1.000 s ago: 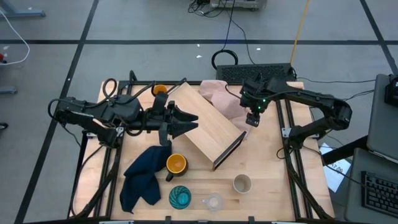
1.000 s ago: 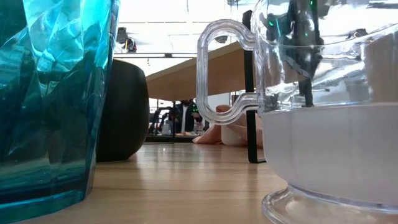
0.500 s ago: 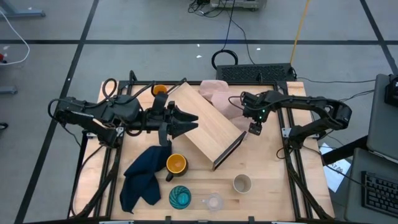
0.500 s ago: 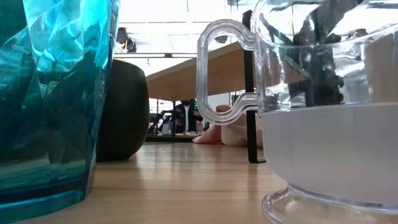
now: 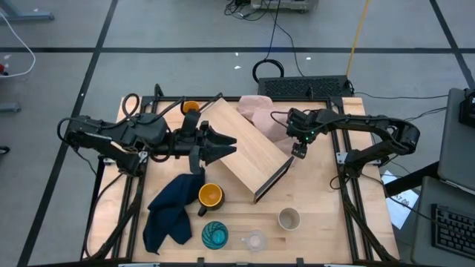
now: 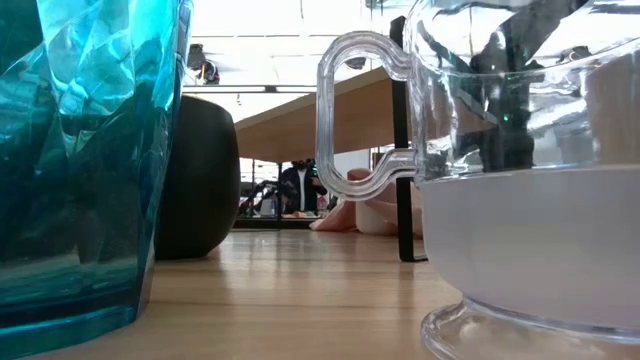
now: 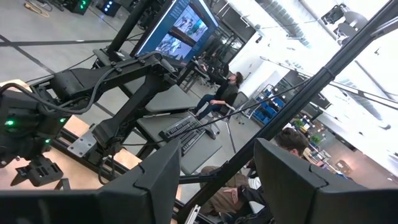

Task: Stack small to large cups/mugs on shelf
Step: Remove the brown towel on top of the white mug

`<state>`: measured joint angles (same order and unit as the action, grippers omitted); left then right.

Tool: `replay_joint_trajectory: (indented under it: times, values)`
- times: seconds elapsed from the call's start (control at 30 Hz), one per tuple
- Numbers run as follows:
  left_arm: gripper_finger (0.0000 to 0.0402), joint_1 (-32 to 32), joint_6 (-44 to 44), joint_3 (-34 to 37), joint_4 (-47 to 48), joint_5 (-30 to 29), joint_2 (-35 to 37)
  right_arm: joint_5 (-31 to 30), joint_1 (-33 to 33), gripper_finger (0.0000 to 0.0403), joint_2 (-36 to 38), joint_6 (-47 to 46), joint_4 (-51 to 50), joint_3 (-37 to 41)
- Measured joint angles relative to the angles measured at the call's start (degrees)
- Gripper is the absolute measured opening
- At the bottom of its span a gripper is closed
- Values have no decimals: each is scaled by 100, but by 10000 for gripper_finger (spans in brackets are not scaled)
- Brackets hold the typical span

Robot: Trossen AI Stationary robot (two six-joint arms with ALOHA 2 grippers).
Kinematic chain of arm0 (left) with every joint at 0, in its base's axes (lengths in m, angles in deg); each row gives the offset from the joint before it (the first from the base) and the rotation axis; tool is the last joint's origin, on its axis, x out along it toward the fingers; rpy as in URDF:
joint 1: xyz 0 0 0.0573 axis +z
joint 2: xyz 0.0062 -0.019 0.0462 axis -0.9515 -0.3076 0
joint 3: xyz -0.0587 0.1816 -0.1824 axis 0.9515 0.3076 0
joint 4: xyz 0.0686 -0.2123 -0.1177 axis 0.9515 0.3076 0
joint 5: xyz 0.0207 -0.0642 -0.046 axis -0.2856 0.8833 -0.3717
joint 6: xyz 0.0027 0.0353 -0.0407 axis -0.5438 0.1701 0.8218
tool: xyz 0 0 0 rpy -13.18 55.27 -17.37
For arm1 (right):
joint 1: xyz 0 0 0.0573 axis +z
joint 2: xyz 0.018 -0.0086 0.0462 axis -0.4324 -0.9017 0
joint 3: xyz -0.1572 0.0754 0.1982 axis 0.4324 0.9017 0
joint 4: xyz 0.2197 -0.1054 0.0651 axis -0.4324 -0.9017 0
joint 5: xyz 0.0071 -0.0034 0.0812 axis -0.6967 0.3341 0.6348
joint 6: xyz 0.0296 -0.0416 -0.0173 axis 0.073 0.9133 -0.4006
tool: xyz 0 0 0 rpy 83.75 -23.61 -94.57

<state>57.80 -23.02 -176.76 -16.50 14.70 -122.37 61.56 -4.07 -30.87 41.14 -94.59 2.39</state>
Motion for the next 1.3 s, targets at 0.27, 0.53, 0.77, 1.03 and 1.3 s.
replay_joint_trajectory:
  times: [0.27,0.53,0.77,1.03,1.3]
  values:
    - [205,3,-13,0,-5,0,0,23,0,238,-39,-48,276,0]
    - [205,13,-5,0,-31,-1,0,41,0,238,-500,-81,267,11]
    - [205,13,5,2,-54,-2,0,45,0,230,-589,14,386,9]
    - [205,13,3,2,-82,-4,0,194,0,186,-881,57,481,65]
    - [205,13,-20,2,-86,-7,0,177,-4,105,-874,63,457,142]
